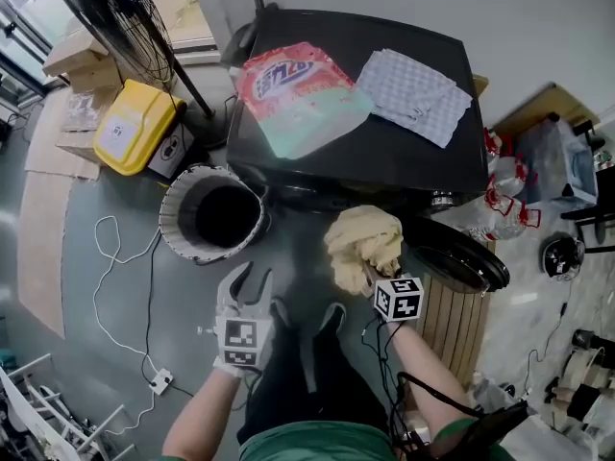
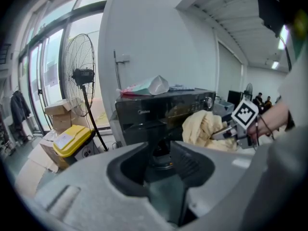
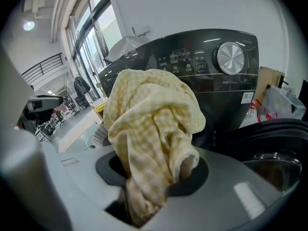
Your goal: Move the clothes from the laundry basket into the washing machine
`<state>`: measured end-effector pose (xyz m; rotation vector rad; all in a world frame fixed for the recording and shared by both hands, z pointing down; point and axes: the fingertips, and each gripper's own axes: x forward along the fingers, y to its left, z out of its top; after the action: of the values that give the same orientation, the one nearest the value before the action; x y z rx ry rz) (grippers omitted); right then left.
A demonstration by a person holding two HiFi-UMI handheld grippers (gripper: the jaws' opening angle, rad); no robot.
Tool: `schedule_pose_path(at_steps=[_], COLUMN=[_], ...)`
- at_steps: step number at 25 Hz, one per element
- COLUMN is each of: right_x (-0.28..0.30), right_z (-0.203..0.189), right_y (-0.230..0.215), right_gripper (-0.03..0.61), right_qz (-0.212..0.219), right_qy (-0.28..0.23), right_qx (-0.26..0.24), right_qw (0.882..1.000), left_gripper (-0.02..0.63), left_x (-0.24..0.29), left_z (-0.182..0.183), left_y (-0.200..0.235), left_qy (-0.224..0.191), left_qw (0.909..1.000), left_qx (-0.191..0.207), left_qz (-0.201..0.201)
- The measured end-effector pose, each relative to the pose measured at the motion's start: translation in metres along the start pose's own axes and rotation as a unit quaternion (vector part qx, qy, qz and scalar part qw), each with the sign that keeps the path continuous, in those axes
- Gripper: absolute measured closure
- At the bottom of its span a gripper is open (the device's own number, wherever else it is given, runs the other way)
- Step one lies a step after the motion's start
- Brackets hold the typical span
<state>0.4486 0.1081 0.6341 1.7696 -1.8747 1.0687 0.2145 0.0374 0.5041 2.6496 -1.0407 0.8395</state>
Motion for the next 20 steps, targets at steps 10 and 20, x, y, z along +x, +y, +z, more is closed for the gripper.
schedule_pose_path(at_steps=[10,20], right_x=[0.070,0.134], right_z=[-0.018,-0.018], right_y=[-0.023,-0.034], right_gripper=[0.408,0.408], right_qz=[-0.012,-0.016], right_qy=[0.002,-0.019], right_qx=[-0.033,-0.052], right_qw=[0.999,0.998], left_gripper=[0.472,0.472], left_x=[0.041,0.057], left_z=[-0.052,-0.077], left_y=[0.017,0.040], left_qy=[0.022,0.020], left_qw=[0.9996,0.9988], left_qx=[-0.015,-0.042], left_qz=[-0.013,0.013])
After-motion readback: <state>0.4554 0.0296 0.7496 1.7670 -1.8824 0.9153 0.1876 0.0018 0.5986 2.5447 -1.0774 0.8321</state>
